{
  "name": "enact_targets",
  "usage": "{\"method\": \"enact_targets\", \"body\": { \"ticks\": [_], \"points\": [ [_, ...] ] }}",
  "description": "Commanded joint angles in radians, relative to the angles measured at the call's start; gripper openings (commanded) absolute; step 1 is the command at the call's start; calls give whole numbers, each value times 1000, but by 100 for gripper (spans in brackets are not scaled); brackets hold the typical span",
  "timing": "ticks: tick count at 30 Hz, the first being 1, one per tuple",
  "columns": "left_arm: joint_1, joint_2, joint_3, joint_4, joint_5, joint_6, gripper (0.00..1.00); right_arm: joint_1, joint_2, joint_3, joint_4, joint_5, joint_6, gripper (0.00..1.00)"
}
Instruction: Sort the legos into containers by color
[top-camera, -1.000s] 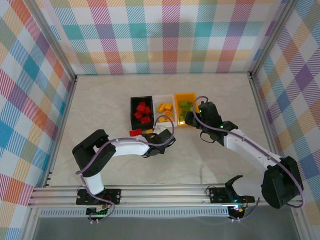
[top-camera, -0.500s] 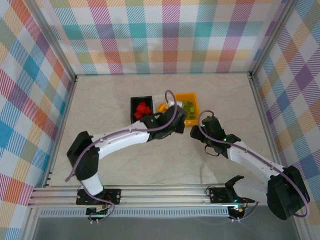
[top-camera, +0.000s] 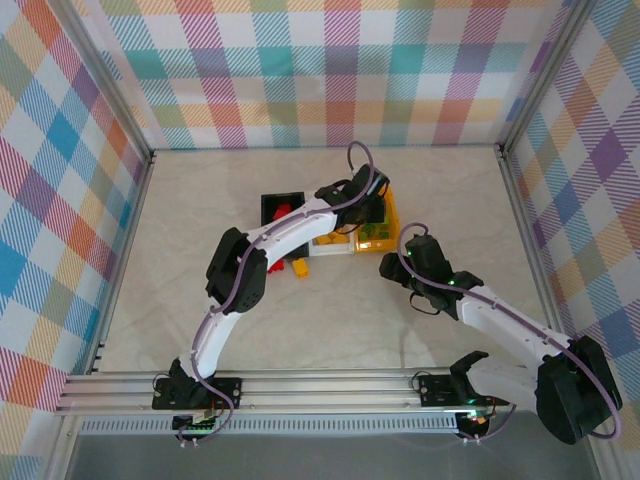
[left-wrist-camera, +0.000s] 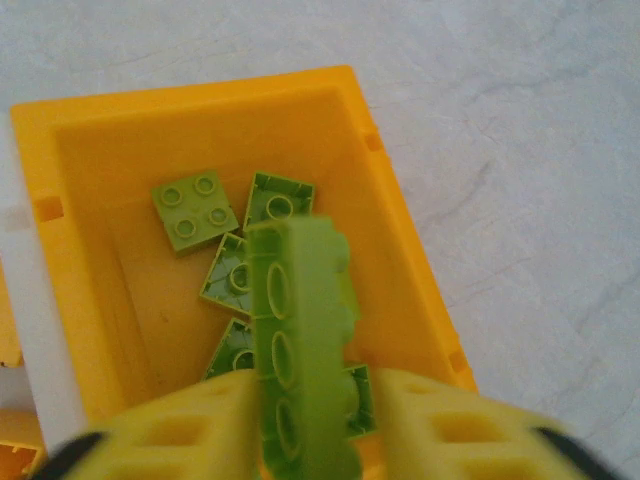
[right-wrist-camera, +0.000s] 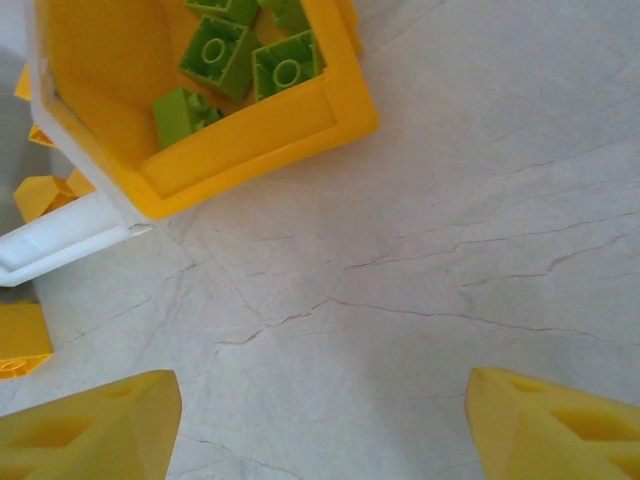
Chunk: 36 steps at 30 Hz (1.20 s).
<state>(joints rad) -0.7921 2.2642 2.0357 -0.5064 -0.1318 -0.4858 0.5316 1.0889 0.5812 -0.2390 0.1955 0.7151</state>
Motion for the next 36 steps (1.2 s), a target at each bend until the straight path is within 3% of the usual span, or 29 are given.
{"method": "enact_targets", "body": {
  "ticks": [1, 6, 11, 15, 16, 20, 23, 29, 33, 36],
  "points": [
    [17, -11, 63, -49, 12, -10, 55, 27, -30, -29, 71, -42, -40, 76],
    [16, -146, -15, -27, 8, -1, 79, 106, -25, -45, 142, -42, -64, 76],
    [13, -520, -481, 166, -11, -22, 100, 246, 63, 6, 213, -12, -105, 78],
    [13, -832, -857, 220, -77, -83, 100, 353, 212, 97, 248, 31, -132, 79],
    [14, -913, -948, 212, -113, -109, 100, 377, 266, 135, 245, 46, -139, 84],
    [16, -1205, -1176, 55, -268, -216, 100, 430, 455, 245, 294, 61, -143, 84],
    [16, -1385, -1301, 5, -279, -248, 100, 433, 588, 335, 299, 51, -128, 84],
    [16, -1559, -1391, -162, -367, -315, 100, 433, 770, 492, 254, 74, -139, 80],
    [18, -1601, -1435, -149, -366, -325, 100, 434, 850, 567, 227, 75, -155, 76],
    [18, -1595, -1438, -150, -368, -327, 100, 433, 888, 599, 201, 99, -151, 68]
  ]
}}
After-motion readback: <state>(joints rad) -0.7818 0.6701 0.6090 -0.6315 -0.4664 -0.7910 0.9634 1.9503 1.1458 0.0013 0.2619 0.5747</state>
